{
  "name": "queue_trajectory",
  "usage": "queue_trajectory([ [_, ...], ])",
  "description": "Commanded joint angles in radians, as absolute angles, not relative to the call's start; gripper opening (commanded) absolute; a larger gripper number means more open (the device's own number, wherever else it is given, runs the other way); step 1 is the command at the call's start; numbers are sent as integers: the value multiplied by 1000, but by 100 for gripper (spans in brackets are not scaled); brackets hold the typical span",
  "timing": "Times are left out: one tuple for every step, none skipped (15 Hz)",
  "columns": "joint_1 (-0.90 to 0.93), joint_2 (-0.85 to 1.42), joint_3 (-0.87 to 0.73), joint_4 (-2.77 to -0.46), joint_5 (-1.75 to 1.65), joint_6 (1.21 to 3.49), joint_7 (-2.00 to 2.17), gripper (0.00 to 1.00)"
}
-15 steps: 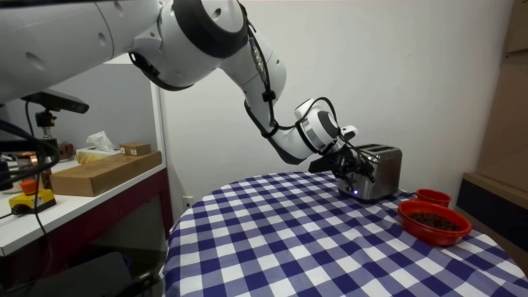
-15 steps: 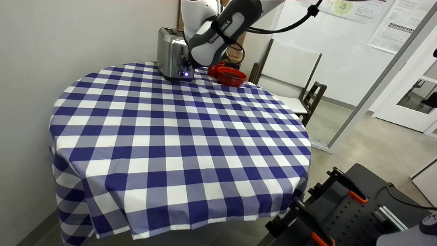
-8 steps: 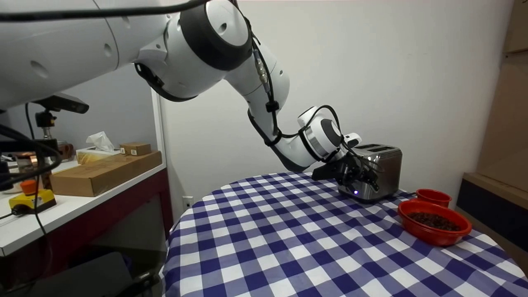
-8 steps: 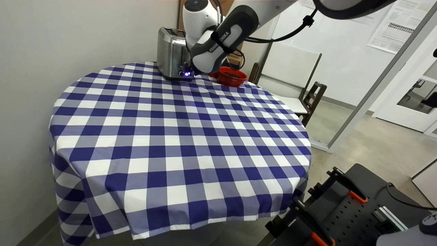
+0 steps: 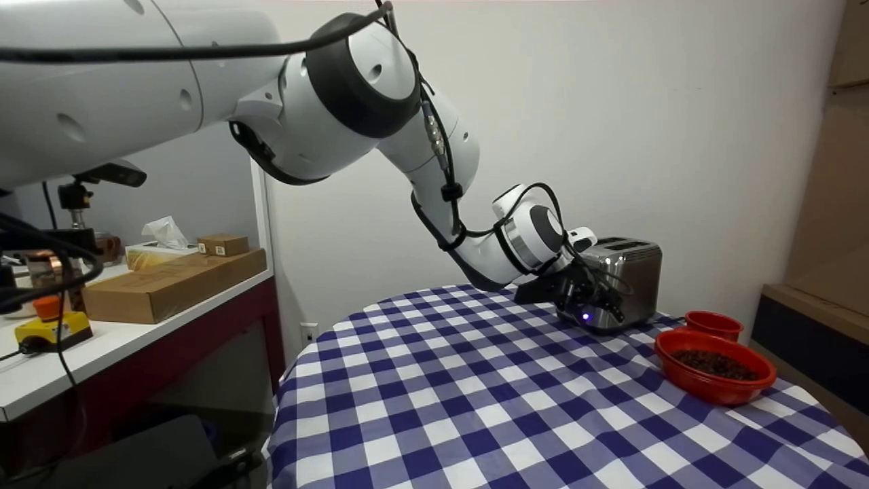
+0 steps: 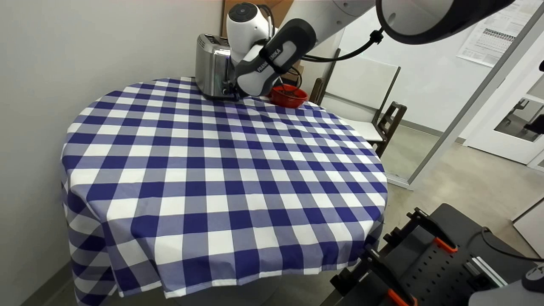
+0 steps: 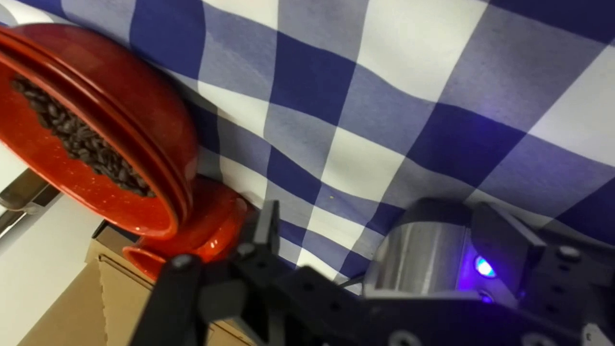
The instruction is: Push the lever of the toaster up
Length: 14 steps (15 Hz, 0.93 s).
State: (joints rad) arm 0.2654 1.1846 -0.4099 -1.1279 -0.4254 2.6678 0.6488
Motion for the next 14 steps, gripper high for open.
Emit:
queue_trajectory([
  [260, 1240, -433, -1052, -395, 2684, 656, 100],
  [263, 1247, -440, -1040, -394, 2686, 661, 100],
  [267, 1254, -450, -1029, -395, 2692, 671, 100],
  [272, 1259, -460, -1015, -397, 2696, 680, 100],
  [274, 1260, -463, -1005, -397, 2695, 682, 100],
  [273, 1259, -468, -1000, -399, 2700, 684, 100],
  [273, 1258, -467, -996, -399, 2696, 680, 100],
  [274, 1254, -462, -992, -395, 2684, 674, 100],
  [274, 1255, -462, -987, -395, 2683, 674, 100],
  [272, 1250, -454, -988, -391, 2674, 666, 100],
  [264, 1228, -418, -1007, -375, 2632, 628, 100],
  [253, 1204, -376, -1025, -354, 2584, 586, 100],
  [243, 1167, -324, -1055, -325, 2509, 522, 100],
  [241, 1149, -304, -1065, -310, 2459, 492, 100],
])
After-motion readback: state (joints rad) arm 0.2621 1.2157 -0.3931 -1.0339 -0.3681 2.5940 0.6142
